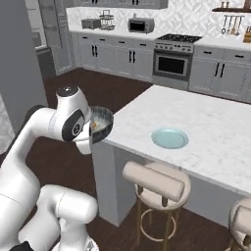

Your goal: Pick the chicken drumstick and garlic from their plates and place them in the bowl. Then put the bowl in the fridge.

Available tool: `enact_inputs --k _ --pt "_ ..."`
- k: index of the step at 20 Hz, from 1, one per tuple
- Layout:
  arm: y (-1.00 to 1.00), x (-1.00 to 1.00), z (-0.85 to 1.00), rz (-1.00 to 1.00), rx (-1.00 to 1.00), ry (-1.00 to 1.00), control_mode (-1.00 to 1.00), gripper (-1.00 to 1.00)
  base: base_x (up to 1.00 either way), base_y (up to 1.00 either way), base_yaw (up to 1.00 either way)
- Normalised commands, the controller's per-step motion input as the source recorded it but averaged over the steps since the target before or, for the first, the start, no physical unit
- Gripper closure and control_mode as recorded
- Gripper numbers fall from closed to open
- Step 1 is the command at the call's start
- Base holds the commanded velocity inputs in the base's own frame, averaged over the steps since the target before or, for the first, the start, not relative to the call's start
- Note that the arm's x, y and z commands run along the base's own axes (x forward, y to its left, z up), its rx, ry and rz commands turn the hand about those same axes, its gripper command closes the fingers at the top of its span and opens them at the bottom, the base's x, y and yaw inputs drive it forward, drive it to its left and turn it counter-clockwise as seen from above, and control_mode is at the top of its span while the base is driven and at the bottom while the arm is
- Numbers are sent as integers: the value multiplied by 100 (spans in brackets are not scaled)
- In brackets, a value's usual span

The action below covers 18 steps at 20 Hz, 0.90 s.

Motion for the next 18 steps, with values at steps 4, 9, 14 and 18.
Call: enact_inputs --k 4,9,14,18 --pt "0 0 0 0 0 0 100 100 19 100 51" --pt "0 0 0 0 0 0 100 100 72 100 13" --pt "0 0 0 0 0 0 100 100 95 100 -27" --pt "0 0 0 0 0 0 100 100 100 100 -42"
